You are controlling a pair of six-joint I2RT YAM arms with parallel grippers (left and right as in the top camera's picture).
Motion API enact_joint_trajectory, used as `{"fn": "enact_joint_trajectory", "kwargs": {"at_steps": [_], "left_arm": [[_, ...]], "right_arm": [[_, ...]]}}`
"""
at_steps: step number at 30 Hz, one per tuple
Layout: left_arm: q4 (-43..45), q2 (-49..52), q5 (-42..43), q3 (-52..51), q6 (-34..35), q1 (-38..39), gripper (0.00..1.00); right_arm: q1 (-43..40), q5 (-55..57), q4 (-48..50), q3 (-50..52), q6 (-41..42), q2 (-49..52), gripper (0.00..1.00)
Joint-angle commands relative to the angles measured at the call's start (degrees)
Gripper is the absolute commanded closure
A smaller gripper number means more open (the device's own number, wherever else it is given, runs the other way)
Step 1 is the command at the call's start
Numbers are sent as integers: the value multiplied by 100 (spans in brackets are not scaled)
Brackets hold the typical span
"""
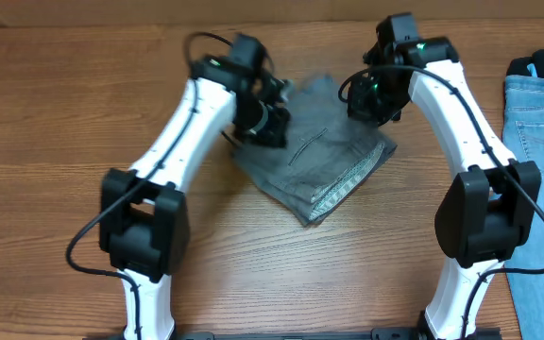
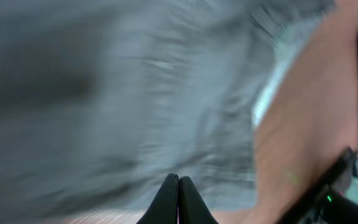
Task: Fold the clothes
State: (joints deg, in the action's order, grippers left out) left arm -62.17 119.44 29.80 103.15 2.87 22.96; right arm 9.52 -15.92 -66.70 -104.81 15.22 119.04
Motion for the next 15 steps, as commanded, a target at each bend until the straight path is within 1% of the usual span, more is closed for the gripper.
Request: {"fn": "enact_joint_trajectory", "kwargs": {"at_steps": [1, 4, 9, 12, 15], "left_arm": [[415, -66, 479, -396, 210, 293, 96], [710, -66, 557, -704, 330, 511, 96], [789, -66, 728, -1178, 361, 780, 96], [876, -61, 682, -1580, 356, 824, 96], [1117, -48, 686, -2085, 358, 791, 96]], "right_arm": [[-28, -201, 240, 393, -2, 90, 93], [-57, -225, 551, 761, 144, 90, 93], [-162, -221, 990, 1266, 304, 184, 93], [-240, -247, 1231, 1405, 498, 337, 93], [-295, -308, 1338, 1412, 498, 531, 95]]}}
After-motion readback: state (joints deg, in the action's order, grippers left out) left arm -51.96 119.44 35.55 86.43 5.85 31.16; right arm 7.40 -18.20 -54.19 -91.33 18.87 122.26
